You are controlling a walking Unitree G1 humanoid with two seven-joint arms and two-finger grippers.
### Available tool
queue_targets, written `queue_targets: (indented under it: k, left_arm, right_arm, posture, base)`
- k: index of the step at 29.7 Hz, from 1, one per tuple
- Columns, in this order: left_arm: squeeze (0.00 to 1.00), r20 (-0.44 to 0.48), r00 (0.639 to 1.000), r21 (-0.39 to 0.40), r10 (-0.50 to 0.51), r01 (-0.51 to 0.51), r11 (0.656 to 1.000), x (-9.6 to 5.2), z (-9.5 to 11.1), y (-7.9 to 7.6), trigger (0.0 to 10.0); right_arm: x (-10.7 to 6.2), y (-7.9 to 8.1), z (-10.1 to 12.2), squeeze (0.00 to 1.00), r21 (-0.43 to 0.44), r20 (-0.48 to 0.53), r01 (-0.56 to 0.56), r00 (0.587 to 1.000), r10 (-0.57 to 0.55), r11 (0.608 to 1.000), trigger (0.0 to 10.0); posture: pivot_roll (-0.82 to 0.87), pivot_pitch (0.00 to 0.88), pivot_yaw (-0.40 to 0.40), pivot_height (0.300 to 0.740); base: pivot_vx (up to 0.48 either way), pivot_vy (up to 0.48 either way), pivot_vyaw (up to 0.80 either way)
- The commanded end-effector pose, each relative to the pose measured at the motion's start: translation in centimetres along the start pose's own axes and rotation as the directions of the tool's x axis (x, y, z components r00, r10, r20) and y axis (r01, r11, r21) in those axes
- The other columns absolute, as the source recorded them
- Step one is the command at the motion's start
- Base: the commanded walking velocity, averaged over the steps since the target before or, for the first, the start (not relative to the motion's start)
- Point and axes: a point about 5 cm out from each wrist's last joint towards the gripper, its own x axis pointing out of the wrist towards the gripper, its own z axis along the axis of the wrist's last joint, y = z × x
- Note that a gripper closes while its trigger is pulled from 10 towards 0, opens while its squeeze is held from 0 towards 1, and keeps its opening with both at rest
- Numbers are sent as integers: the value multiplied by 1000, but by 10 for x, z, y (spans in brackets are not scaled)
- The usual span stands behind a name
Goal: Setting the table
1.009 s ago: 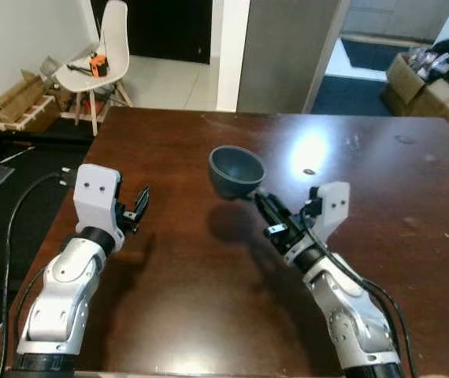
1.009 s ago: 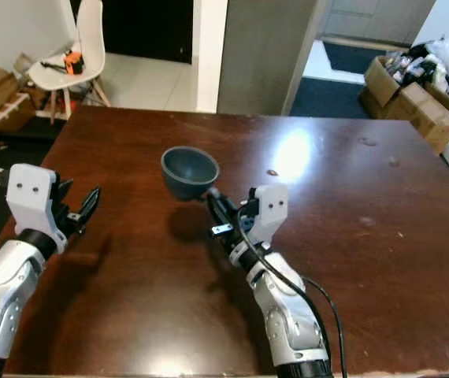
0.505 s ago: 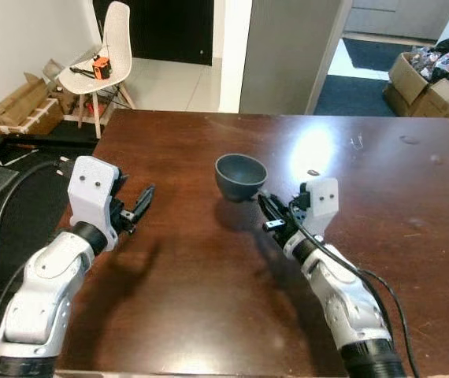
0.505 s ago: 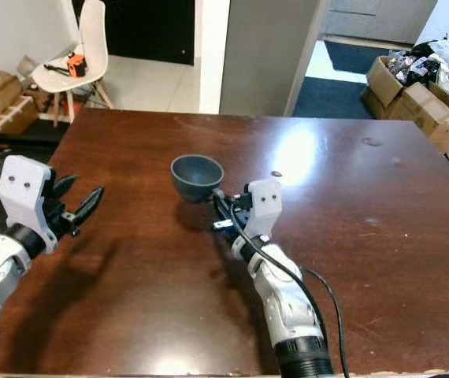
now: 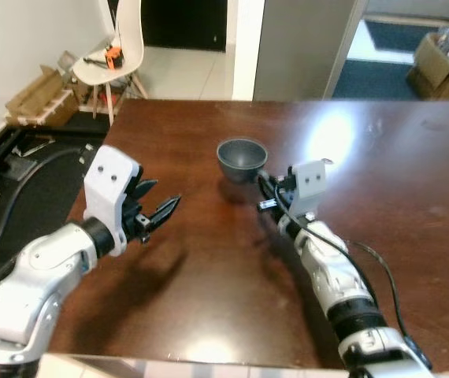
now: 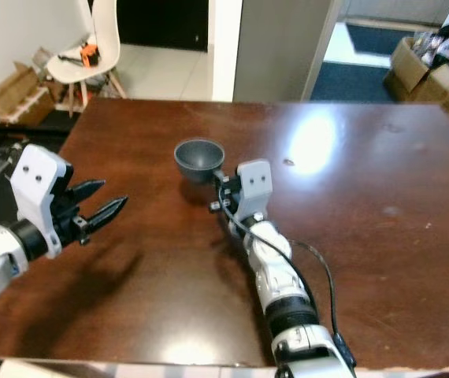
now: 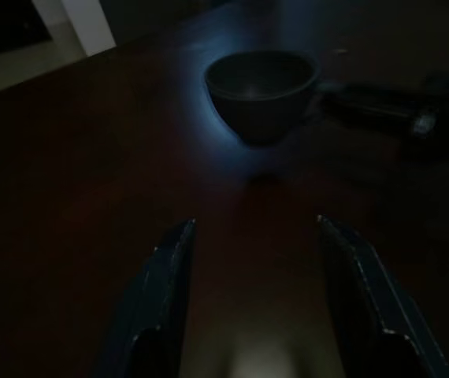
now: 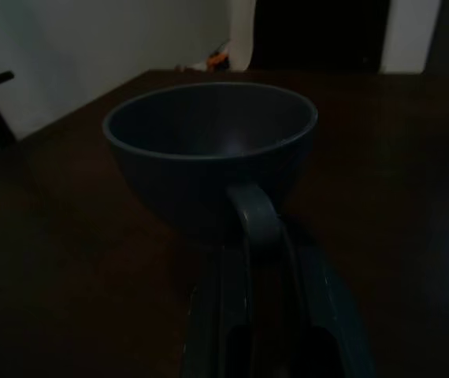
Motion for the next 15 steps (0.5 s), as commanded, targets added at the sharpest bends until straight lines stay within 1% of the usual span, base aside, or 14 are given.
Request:
queue_targets:
  k: [1, 3, 5, 7, 9, 10, 11, 12, 13, 14, 15]
  left_arm:
    - [0, 5, 1000, -8, -28, 28, 1000, -6, 7, -2, 10000]
    - [0, -1, 1000, -8, -25, 25, 1000, -10, 9, -2, 10000]
    - [0, -15, 1000, -10, -20, 20, 1000, -13, 8, -4, 10000]
    - [0, -15, 1000, -13, -21, 21, 1000, -13, 9, -4, 10000]
    - [0, -25, 1000, -15, -18, 18, 1000, -15, 9, -5, 10000]
    - [0, -28, 999, -17, -16, 16, 1000, -16, 9, -6, 10000]
    - [0, -33, 999, -20, -16, 16, 1000, -17, 10, -6, 10000]
    - [0, -33, 999, -20, -16, 16, 1000, -17, 10, -6, 10000]
    - [0, -36, 999, -20, -14, 13, 1000, -17, 9, -6, 10000]
    - [0, -39, 999, -22, -10, 9, 1000, -17, 9, -6, 10000]
    - [0, -43, 999, -24, -8, 7, 1000, -17, 9, -6, 10000]
  right_arm:
    - [4, 7, 2, 0, -13, 24, -27, 999, 27, 1000, 10000]
    - [10, 7, 8, 0, -18, 51, -35, 998, 36, 999, 10000]
    - [15, 8, 14, 0, -47, 62, -49, 997, 52, 998, 10000]
    - [16, 8, 14, 0, -51, 63, -51, 997, 55, 997, 10000]
    - [17, 9, 14, 0, -74, 60, -59, 996, 64, 996, 10000]
    - [18, 9, 14, 67, -85, 59, -61, 996, 66, 994, 10000]
    - [18, 10, 14, 208, -93, 58, -62, 996, 67, 994, 10000]
    - [18, 10, 14, 208, -93, 58, -62, 996, 67, 994, 10000]
    - [18, 10, 14, 565, -106, 56, -65, 996, 72, 992, 10000]
    - [18, 11, 12, 1000, -111, 52, -68, 996, 75, 992, 10000]
    - [18, 10, 11, 1000, -115, 49, -69, 996, 75, 991, 10000]
  posture:
    - [241, 213, 166, 740]
    - [259, 227, 172, 740]
    - [267, 231, 173, 740]
    - [272, 234, 173, 740]
    - [276, 237, 169, 740]
    - [276, 237, 166, 740]
    - [276, 237, 166, 740]
    - [276, 237, 166, 740]
    - [275, 237, 165, 740]
    - [274, 236, 162, 740]
    - [272, 235, 161, 740]
  base:
    - [0, 0, 0]
    - [0, 0, 0]
    - [0, 0, 0]
    - [0, 0, 0]
    - [0, 0, 0]
    - [0, 0, 0]
    - [0, 0, 0]
    - [0, 0, 0]
    - [0, 0, 0]
    - [0, 0, 0]
    - [0, 0, 0]
